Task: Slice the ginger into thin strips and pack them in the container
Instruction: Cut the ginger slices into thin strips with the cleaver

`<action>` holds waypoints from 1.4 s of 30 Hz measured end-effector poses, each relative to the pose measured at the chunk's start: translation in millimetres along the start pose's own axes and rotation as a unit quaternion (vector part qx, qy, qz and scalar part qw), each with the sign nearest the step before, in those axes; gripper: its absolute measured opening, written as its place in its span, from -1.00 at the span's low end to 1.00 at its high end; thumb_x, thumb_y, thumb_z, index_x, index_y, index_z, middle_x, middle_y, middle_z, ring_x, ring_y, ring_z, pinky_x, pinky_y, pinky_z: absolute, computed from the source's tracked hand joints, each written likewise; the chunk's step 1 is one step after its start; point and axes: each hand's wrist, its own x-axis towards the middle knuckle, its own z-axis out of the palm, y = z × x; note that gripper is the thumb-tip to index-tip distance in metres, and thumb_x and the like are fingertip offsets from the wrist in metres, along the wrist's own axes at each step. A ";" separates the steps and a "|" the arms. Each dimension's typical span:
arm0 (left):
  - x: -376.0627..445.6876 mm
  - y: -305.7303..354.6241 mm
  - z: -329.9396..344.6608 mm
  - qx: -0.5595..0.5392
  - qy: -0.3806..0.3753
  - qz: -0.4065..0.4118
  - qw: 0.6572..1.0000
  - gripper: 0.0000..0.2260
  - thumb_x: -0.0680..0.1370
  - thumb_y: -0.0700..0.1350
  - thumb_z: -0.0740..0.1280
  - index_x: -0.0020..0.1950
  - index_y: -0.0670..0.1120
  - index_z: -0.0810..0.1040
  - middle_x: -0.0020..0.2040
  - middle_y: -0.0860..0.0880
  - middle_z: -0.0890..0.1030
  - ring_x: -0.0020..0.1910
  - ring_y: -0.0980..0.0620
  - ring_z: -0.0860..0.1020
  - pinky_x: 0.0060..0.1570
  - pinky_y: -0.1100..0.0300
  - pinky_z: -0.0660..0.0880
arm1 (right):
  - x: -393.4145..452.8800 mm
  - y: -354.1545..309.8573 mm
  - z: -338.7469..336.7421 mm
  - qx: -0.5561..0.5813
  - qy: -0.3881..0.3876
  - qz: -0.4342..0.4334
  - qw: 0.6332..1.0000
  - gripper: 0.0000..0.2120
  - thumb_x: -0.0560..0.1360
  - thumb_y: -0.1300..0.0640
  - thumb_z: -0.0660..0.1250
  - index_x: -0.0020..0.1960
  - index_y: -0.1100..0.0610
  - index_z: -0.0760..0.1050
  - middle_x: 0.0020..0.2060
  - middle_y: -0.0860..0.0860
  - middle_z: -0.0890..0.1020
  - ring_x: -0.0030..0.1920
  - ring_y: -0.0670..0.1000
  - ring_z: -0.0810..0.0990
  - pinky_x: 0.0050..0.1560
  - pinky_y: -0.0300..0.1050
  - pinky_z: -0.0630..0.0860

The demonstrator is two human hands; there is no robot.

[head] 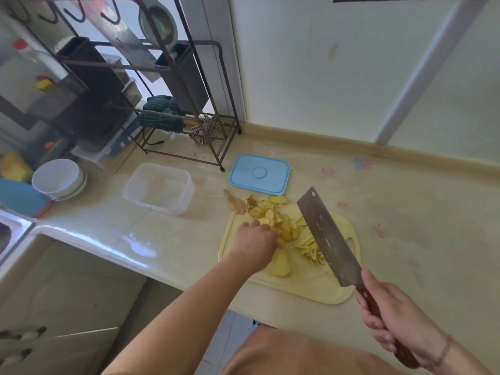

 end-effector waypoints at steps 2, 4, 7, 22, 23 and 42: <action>-15.1 -5.2 11.2 -0.014 0.007 0.025 1.000 -0.72 0.64 0.13 0.21 0.13 0.00 0.60 0.10 0.01 0.55 0.12 -0.09 0.42 0.10 0.04 0.32 | 0.4 0.9 0.0 0.003 0.000 -0.001 1.000 -0.27 0.18 -0.54 0.22 -0.24 0.17 0.31 -0.50 0.09 0.25 -0.57 -0.03 0.17 -0.55 -0.28 0.20; -30.1 -7.6 23.4 -0.031 0.016 0.050 0.998 -0.75 0.56 0.15 0.33 0.09 0.03 0.61 0.10 0.03 0.54 0.14 -0.09 0.40 0.10 0.01 0.31 | 0.6 1.3 1.2 0.003 -0.002 -0.001 1.000 -0.27 0.18 -0.53 0.22 -0.24 0.18 0.32 -0.49 0.09 0.25 -0.57 -0.02 0.17 -0.56 -0.27 0.19; -42.8 -1.6 32.3 -0.044 0.022 0.010 0.999 -0.79 0.40 0.12 0.51 -0.09 0.05 0.63 0.04 0.06 0.56 0.11 -0.12 0.47 0.00 -0.01 0.40 | 1.2 0.7 3.7 0.004 -0.007 0.000 1.000 -0.27 0.18 -0.53 0.22 -0.25 0.18 0.31 -0.49 0.10 0.25 -0.57 -0.03 0.18 -0.54 -0.28 0.20; -61.6 5.6 30.2 -0.141 0.062 -0.047 0.987 -0.92 0.47 -0.09 0.46 -0.15 0.07 0.59 -0.27 0.14 0.55 -0.19 0.02 0.48 -0.13 0.15 0.39 | -2.2 -2.6 3.4 -0.013 -0.004 -0.003 1.000 -0.28 0.20 -0.52 0.20 -0.25 0.18 0.30 -0.50 0.10 0.25 -0.56 -0.03 0.17 -0.55 -0.27 0.20; -58.9 3.4 22.0 -0.164 0.046 -0.043 0.985 -0.94 0.55 -0.10 0.39 -0.06 0.06 0.62 -0.18 0.12 0.57 -0.13 0.02 0.50 -0.06 0.15 0.37 | -2.6 -2.1 3.1 -0.011 -0.001 -0.002 1.000 -0.29 0.21 -0.53 0.20 -0.25 0.18 0.30 -0.49 0.10 0.25 -0.56 -0.03 0.17 -0.55 -0.28 0.20; 12.2 4.1 -16.8 -0.206 -0.129 0.009 0.970 -0.88 0.57 -0.13 0.39 0.09 -0.02 0.64 0.02 0.03 0.68 0.04 0.00 0.57 0.17 0.11 0.46 | -8.2 0.3 -1.3 0.000 0.007 0.018 1.000 -0.34 0.33 -0.50 0.17 -0.27 0.15 0.31 -0.49 0.09 0.25 -0.56 -0.03 0.18 -0.55 -0.27 0.18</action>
